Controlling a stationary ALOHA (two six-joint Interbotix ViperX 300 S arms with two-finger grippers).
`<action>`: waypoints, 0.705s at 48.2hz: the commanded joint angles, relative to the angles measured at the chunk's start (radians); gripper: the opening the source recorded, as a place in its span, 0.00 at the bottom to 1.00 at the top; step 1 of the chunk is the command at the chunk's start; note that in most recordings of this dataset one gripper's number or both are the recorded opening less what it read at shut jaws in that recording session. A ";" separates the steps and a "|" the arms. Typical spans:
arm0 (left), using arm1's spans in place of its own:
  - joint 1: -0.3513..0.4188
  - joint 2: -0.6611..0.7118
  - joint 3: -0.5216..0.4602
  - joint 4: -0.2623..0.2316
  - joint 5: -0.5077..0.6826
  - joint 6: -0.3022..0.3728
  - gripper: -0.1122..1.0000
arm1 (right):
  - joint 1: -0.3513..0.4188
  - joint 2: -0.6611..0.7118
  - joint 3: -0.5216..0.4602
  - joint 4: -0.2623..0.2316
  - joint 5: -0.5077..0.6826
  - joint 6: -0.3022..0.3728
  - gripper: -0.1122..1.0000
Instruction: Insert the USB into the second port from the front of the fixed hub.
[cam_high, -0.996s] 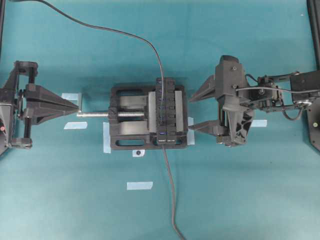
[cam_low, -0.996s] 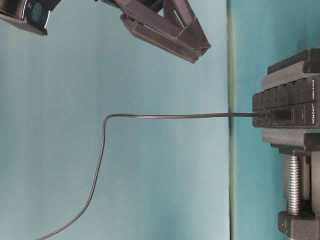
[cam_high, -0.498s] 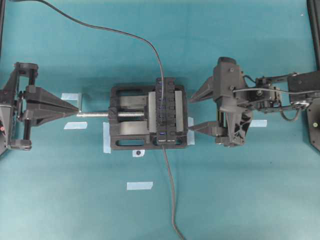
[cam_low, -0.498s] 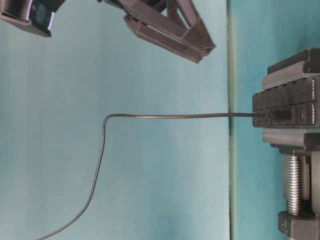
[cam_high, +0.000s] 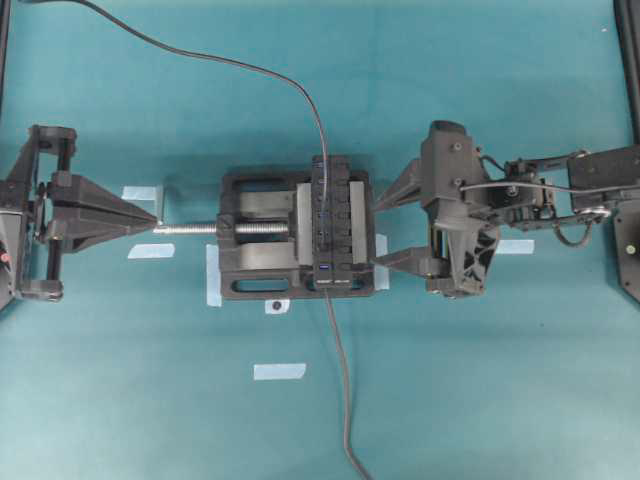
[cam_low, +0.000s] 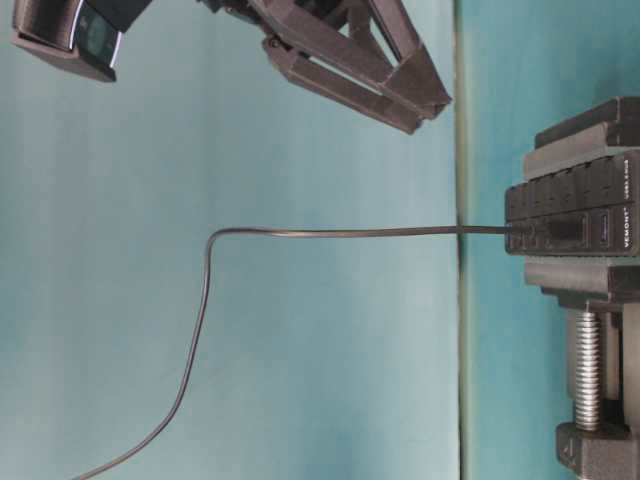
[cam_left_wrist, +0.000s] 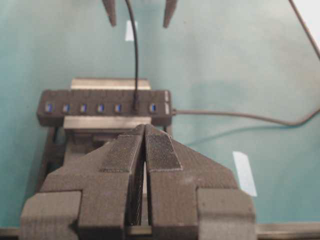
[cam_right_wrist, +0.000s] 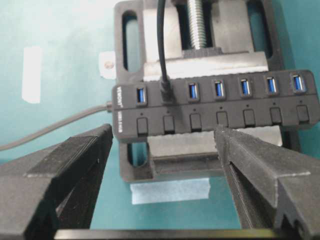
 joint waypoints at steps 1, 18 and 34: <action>-0.003 0.003 -0.011 0.002 -0.005 -0.002 0.10 | 0.003 -0.003 -0.008 -0.002 -0.012 0.006 0.88; -0.006 0.003 -0.011 0.002 -0.006 -0.003 0.10 | 0.003 0.031 -0.012 -0.002 -0.025 0.006 0.88; -0.011 0.002 -0.011 0.002 -0.005 -0.003 0.10 | 0.003 0.035 -0.011 -0.002 -0.025 0.008 0.88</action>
